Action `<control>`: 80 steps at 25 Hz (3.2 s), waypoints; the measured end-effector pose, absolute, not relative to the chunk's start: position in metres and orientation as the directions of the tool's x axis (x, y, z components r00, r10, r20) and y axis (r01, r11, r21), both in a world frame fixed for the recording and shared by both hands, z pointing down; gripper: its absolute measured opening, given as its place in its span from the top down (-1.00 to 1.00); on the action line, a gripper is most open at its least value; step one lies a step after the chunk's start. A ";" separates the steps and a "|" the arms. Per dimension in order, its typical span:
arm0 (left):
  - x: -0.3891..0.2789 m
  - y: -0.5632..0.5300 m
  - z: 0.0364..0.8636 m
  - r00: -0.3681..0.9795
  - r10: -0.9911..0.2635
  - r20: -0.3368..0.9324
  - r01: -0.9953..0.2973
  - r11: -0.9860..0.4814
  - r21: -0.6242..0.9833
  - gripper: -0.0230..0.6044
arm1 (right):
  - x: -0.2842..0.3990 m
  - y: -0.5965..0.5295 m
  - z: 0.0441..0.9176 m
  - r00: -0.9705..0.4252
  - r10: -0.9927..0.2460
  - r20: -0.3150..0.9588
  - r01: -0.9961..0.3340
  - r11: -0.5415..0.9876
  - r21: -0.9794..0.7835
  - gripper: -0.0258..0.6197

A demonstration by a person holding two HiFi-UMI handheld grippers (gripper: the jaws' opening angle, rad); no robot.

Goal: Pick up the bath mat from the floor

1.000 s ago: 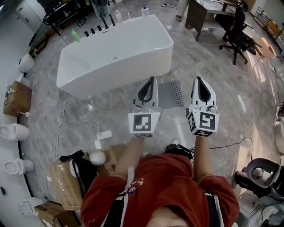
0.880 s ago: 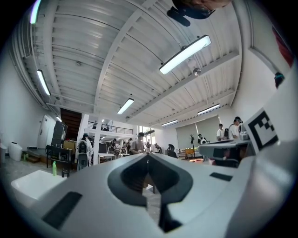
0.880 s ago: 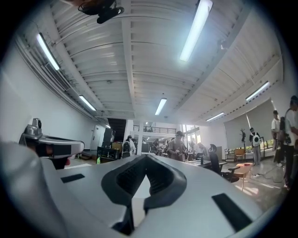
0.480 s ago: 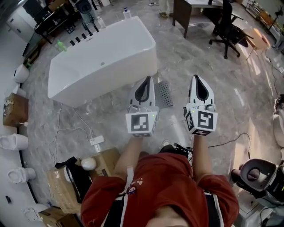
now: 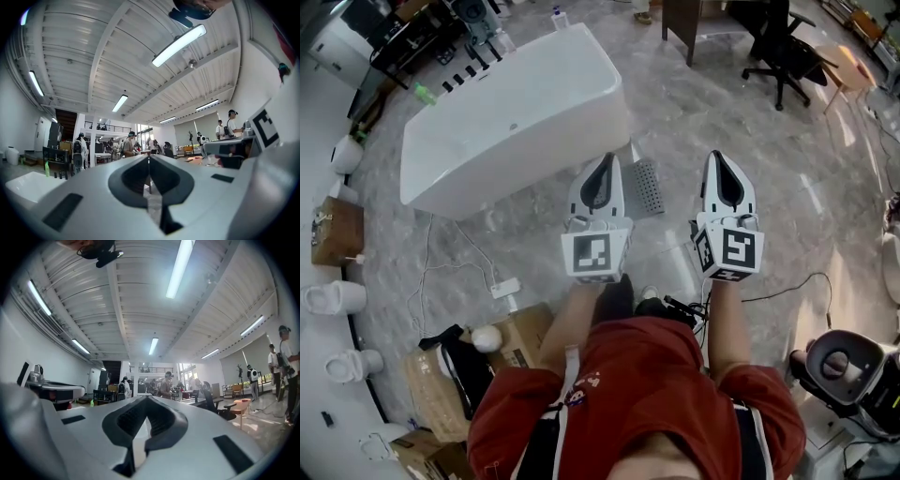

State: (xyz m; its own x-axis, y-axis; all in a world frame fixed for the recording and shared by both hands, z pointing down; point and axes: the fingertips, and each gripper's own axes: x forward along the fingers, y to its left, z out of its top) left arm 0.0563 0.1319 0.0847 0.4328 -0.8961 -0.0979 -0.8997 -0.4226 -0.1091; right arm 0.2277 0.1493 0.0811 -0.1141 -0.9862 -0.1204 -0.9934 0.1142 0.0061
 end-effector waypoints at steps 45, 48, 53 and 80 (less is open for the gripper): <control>-0.089 -0.097 0.115 0.362 -0.930 -0.061 -0.932 -0.361 -0.028 0.88 | 0.076 -0.090 0.111 -0.194 -0.981 -0.027 -0.978 0.191 0.086 0.89; -0.087 -0.108 0.128 0.335 -0.942 -0.032 -0.942 -0.334 -0.020 0.88 | 0.082 -0.101 0.119 -0.210 -0.978 -0.012 -0.974 0.209 0.085 0.89; -0.074 -0.130 0.149 0.277 -0.961 0.020 -0.959 -0.277 -0.052 0.88 | 0.106 -0.131 0.132 -0.248 -0.969 0.013 -0.967 0.248 0.063 0.89; 0.002 -0.186 0.340 0.114 -0.967 0.227 -0.989 -0.131 -0.062 0.88 | 0.150 -0.200 0.351 -0.517 -0.836 0.184 -0.856 0.505 -0.110 0.89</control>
State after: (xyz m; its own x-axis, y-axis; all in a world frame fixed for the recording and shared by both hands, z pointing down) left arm 0.0018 -0.1857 0.3397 0.1139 -0.9672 0.2272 -0.9895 -0.1310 -0.0616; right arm 0.1495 -0.1998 0.3510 -0.5167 -0.8363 0.1835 -0.8562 0.5049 -0.1097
